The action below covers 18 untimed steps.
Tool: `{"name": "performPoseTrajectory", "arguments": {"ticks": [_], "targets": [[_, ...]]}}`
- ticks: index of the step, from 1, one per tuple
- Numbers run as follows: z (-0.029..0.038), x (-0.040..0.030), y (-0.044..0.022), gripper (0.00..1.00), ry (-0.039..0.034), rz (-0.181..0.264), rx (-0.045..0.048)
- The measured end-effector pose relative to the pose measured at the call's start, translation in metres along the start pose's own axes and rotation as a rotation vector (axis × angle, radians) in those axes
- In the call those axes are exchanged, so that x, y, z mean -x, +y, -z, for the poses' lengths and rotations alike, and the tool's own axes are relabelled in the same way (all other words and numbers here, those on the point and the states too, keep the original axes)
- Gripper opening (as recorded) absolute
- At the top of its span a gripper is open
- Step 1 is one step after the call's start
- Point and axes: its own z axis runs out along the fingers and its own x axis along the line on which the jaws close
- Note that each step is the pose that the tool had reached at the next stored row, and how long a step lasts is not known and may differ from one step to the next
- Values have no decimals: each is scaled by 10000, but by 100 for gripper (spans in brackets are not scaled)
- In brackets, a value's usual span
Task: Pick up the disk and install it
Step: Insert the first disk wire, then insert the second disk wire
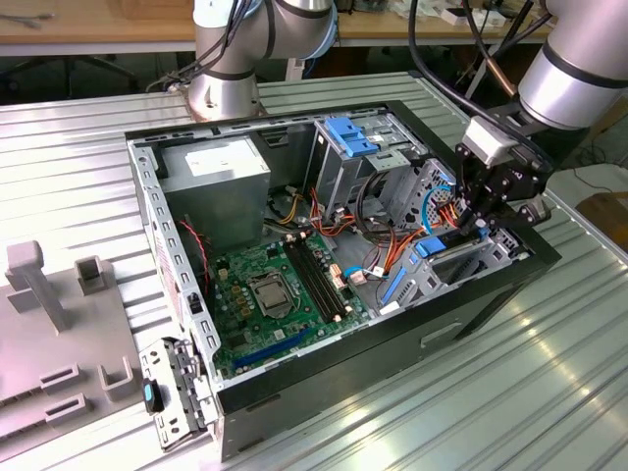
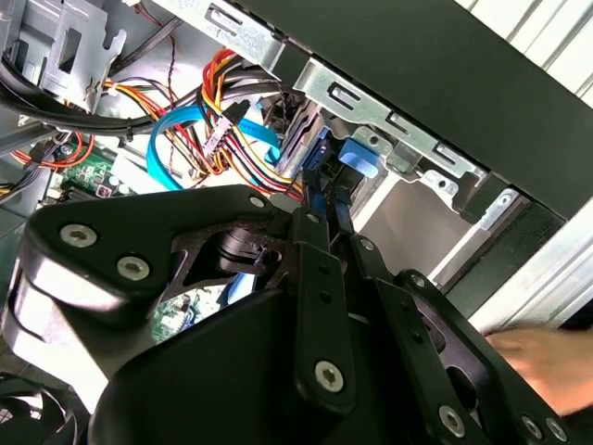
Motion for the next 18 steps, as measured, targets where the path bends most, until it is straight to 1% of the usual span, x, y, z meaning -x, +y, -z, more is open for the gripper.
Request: {"name": "performPoseTrajectory", "arguments": {"ticks": [1,2,3,4,9,11,13,14,16,18], "targets": [[9,0,-1,18,-13,-1,-1],[90,4,-8,24,0,0,-1],[98,4,-8,23,3,1,-1],[104,4,-9,11,1,0,-1],[121,5,-10,11,3,1,-1],[168,6,-14,11,3,1,-1],[235,7,-20,11,3,0,-1],[256,8,-21,11,3,0,-1],[356,10,-30,11,2,4,0],[379,10,-31,11,32,9,0]]}}
